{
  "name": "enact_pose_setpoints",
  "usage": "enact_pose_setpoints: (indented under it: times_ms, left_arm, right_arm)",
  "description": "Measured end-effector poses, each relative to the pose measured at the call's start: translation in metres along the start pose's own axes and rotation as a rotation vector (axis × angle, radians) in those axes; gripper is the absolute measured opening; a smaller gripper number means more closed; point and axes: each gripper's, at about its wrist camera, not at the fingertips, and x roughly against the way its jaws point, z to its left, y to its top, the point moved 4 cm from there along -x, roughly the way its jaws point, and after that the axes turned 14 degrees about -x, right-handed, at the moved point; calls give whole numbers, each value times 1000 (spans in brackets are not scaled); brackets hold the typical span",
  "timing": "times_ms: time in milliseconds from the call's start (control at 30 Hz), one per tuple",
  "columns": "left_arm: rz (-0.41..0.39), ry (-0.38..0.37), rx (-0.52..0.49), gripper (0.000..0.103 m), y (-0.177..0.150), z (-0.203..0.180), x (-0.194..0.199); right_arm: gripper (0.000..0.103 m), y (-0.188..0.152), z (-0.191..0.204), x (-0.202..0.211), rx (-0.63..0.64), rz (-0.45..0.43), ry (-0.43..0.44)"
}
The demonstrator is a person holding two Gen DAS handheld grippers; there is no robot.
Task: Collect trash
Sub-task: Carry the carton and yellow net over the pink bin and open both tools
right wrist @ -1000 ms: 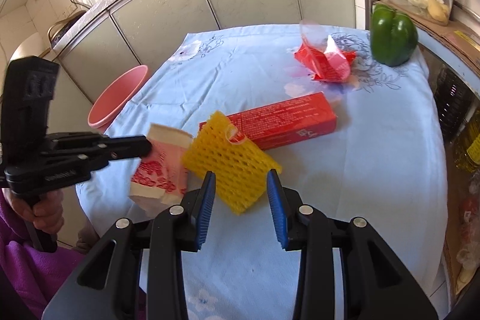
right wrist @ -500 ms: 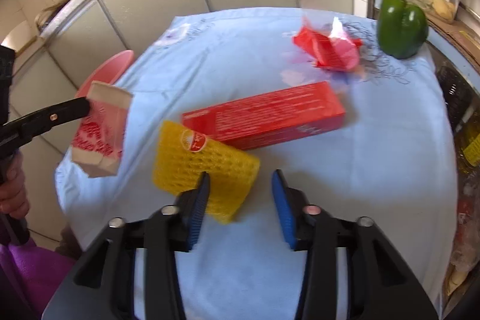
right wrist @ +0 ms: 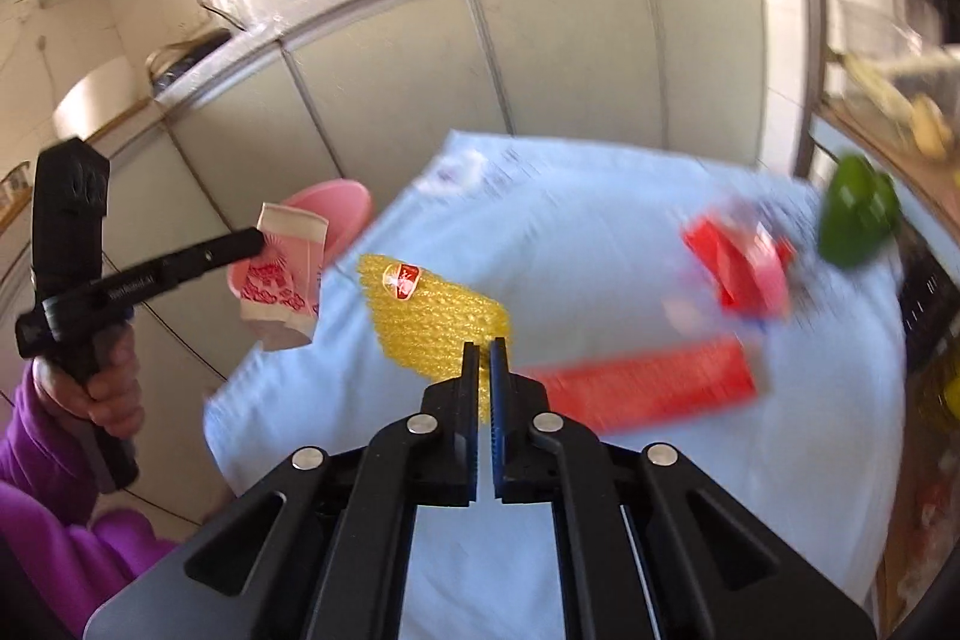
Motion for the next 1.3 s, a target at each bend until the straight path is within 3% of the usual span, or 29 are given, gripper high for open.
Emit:
enact_pose_setpoints:
  times_ms: [267,500,733,1000,1067,1167,1300]
  left_arm:
    - [-50,195,81,4,3,76,31]
    - [-44,289,163,4,-7,126,33]
    - [15,320,210,4,-24,156,10]
    - [60,357,220,5,-36,167,-10]
    - [71,365,238,10,-39,170,-10]
    - [71,360,259,20,-42,172,-8]
    - [63,345,257,23,-41,168,-5]
  right_arm:
    - [4,53,80,-51,118,5,81]
    - [4,73,148,-117,204,62,130]
    - [4,68,183,-178,252,145,118]
    - [5,56,194,-225,254,228,127]
    - [6,54,193,-233,238,260,139]
    - [20,53,191,-233,242,267,139]
    - [21,56,186,-223,247,258,145]
